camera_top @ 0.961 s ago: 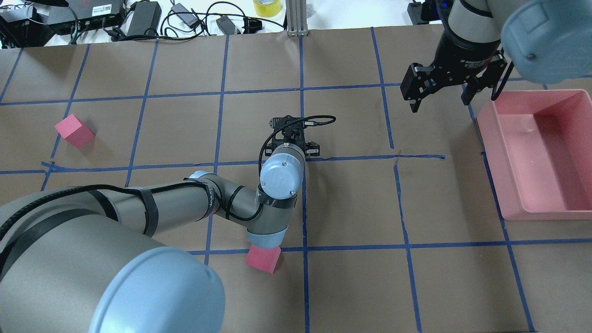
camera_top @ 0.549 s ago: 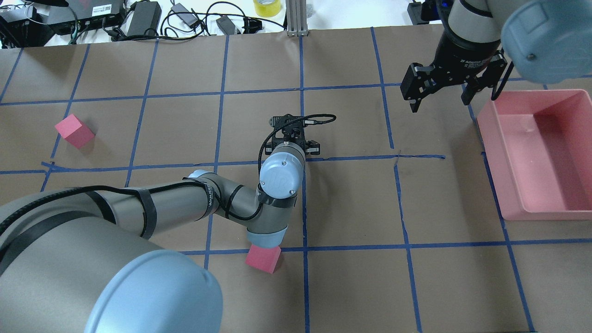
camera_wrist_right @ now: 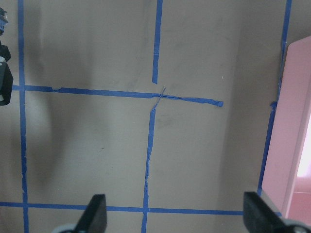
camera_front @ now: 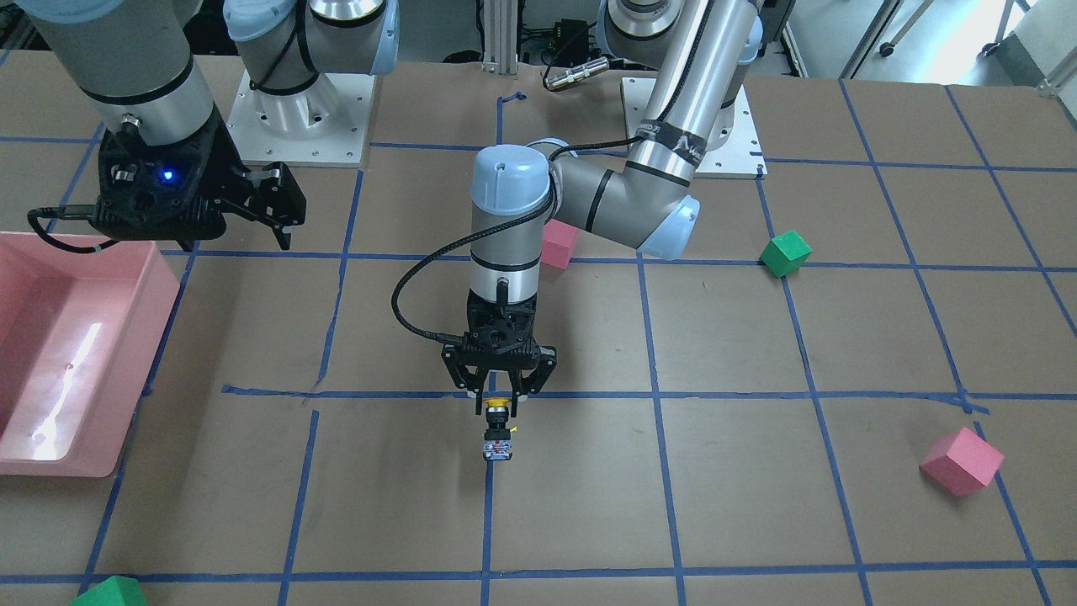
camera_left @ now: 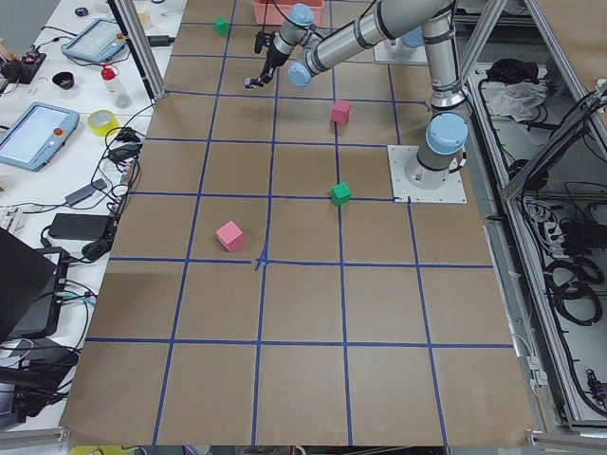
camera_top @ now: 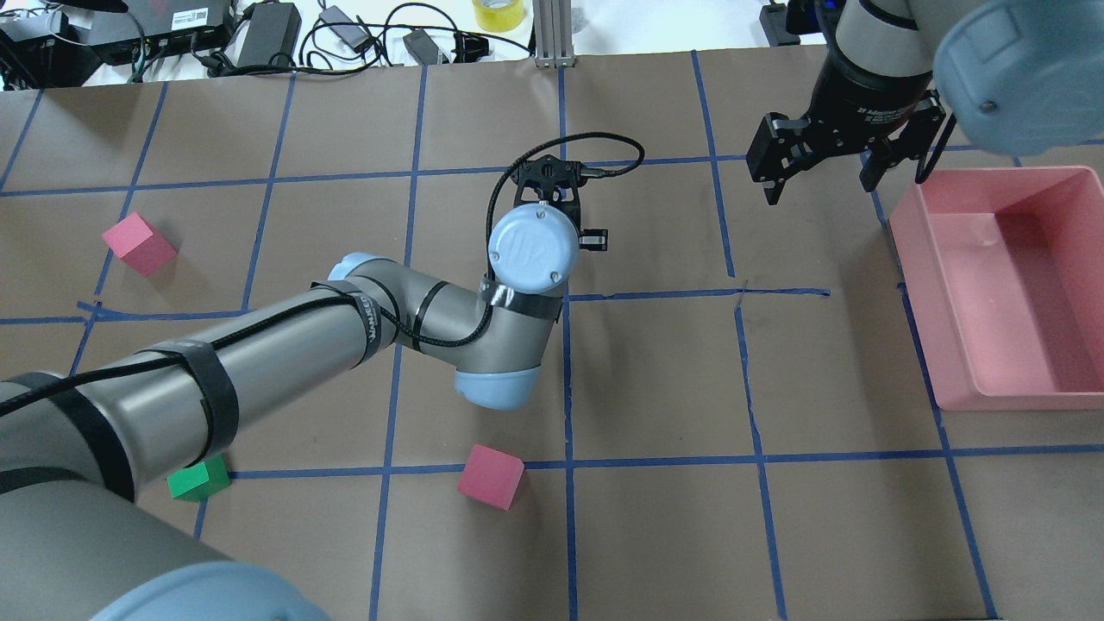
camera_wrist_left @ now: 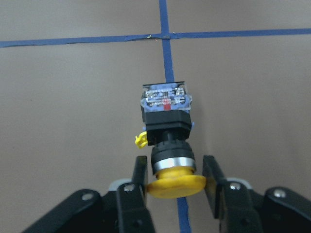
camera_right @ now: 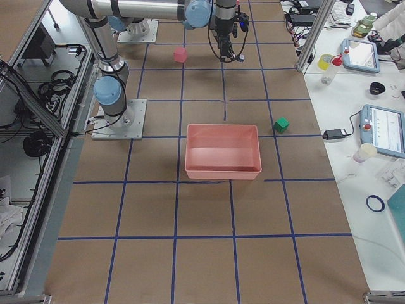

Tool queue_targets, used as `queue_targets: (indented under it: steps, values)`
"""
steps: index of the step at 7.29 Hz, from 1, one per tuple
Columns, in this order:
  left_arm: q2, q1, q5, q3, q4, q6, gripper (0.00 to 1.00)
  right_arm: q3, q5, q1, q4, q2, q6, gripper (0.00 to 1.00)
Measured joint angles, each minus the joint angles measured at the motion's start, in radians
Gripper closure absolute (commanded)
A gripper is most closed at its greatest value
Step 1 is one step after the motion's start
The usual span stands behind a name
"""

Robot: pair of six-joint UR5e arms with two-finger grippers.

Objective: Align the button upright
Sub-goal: 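Lift and rotate the button cap-up with the left gripper, then set the button upright on the table and open the left gripper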

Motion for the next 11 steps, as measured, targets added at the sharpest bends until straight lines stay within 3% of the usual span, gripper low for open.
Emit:
queue_targets:
  steps: [2,5,8,11]
  values:
    - [0.057,0.059,-0.146,0.04,-0.251,-0.078,1.0,0.0,0.001,-0.002,-0.004,0.0,0.001,0.0]
    - [0.085,0.106,-0.366,0.079,-0.485,-0.397,1.0,0.0,0.0,-0.004,-0.01,0.0,0.001,0.0]
    - [0.042,0.197,-0.659,0.097,-0.577,-0.708,1.0,0.0,0.001,-0.005,-0.011,0.0,0.002,0.0]
    - [-0.013,0.247,-0.769,0.108,-0.609,-0.78,1.0,0.0,0.0,-0.005,-0.011,0.0,0.002,0.0]
